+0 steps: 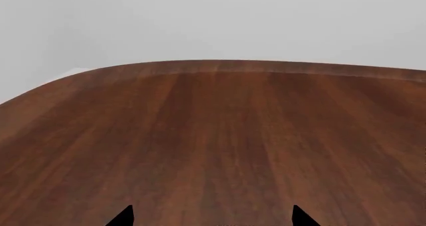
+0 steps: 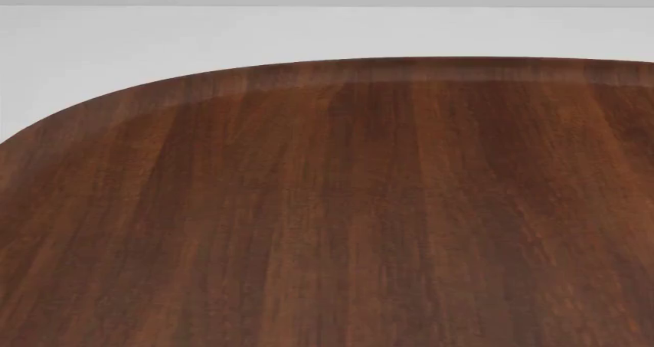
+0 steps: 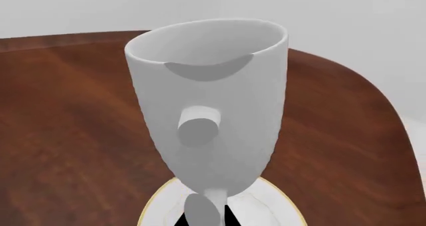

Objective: Put the white mug on the plate.

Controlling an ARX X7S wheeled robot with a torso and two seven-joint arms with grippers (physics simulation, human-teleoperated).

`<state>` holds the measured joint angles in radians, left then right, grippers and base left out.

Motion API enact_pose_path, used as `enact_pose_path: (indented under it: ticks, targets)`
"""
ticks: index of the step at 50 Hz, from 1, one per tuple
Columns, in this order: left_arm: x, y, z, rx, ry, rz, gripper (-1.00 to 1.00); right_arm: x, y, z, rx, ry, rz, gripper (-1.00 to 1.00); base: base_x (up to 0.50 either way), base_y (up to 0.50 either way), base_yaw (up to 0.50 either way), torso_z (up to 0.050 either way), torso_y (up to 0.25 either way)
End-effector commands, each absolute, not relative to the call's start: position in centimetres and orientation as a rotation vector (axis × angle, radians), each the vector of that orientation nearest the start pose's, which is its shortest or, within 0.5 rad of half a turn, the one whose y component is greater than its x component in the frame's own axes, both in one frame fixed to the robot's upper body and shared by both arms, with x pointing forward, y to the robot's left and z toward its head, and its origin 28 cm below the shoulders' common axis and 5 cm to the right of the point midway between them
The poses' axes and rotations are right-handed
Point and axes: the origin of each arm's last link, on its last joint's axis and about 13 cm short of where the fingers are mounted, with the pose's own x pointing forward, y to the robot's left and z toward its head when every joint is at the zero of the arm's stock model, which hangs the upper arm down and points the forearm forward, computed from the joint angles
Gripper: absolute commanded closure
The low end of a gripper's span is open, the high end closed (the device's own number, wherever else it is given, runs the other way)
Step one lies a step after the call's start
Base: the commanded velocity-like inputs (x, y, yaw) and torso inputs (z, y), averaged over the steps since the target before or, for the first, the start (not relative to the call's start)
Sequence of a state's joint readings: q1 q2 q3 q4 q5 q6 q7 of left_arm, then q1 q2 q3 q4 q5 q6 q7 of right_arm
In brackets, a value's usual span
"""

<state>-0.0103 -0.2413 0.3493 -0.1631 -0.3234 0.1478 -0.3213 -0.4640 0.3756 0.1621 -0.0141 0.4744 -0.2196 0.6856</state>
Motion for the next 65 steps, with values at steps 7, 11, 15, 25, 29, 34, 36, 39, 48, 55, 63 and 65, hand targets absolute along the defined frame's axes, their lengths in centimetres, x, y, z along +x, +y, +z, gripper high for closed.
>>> enact_pose_path:
  ticks: [7, 11, 15, 25, 29, 34, 36, 39, 48, 55, 63, 65]
  targets:
    - [19.5, 20.2, -1.7, -0.058, 0.104, 0.032, -1.00, 8.6, -22.3, -1.5, 0.027, 0.138, -0.889, 1.00, 0.00, 0.00, 0.00, 0.000, 0.001]
    - [19.4, 20.2, -1.7, -0.057, 0.103, 0.030, -1.00, 8.7, -22.2, -1.8, 0.047, 0.132, -0.888, 1.00, 0.00, 0.00, 0.00, 0.000, 0.000]
    - [19.4, 20.2, -1.7, -0.057, 0.101, 0.030, -1.00, 9.0, -22.3, -2.1, 0.061, 0.128, -0.884, 1.00, 0.00, 0.00, 0.00, 0.000, 0.000]
    - [19.5, 20.2, -1.7, -0.055, 0.100, 0.033, -1.00, 9.7, -22.3, -3.3, 0.073, 0.144, -0.882, 1.00, 0.00, 0.00, 0.00, 0.000, 0.000]
    - [19.5, 20.2, -1.7, -0.055, 0.101, 0.031, -1.00, 9.9, -22.3, -3.6, 0.084, 0.150, -0.880, 1.00, 0.00, 0.00, 0.00, 0.000, 0.000]
    - [19.5, 20.2, -1.6, -0.055, 0.100, 0.032, -1.00, 10.2, -22.1, -3.9, 0.087, 0.157, -0.873, 1.00, 0.00, 0.00, 0.00, 0.000, 0.000]
    - [19.5, 20.2, -1.7, -0.055, 0.100, 0.033, -1.00, 10.2, -22.0, -4.2, 0.089, 0.164, -0.870, 1.00, 0.00, 0.00, 0.00, 0.000, 0.000]
    - [19.5, 20.2, -1.7, -0.055, 0.100, 0.031, -1.00, 10.2, -22.0, -4.4, 0.093, 0.169, -0.870, 1.00, 0.00, 0.00, 0.00, 0.000, 0.000]
    - [19.4, 20.2, -1.6, -0.054, 0.099, 0.032, -1.00, 10.6, -21.8, -5.1, 0.101, 0.185, -0.860, 1.00, 0.00, 0.00, 0.00, 0.000, 0.000]
    - [19.4, 20.2, -1.8, -0.054, 0.101, 0.031, -1.00, 10.5, -21.9, -5.5, 0.101, 0.195, -0.865, 1.00, 0.00, 0.00, 0.00, 0.000, 0.000]
    - [19.4, 20.2, -1.7, -0.053, 0.102, 0.030, -1.00, 10.6, -22.0, -5.8, 0.101, 0.204, -0.865, 1.00, 0.00, 0.00, 0.00, 0.000, 0.000]
    - [19.4, 20.2, -1.7, -0.053, 0.102, 0.029, -1.00, 10.6, -22.1, -6.0, 0.104, 0.207, -0.867, 1.00, 0.00, 0.00, 0.00, 0.000, 0.000]
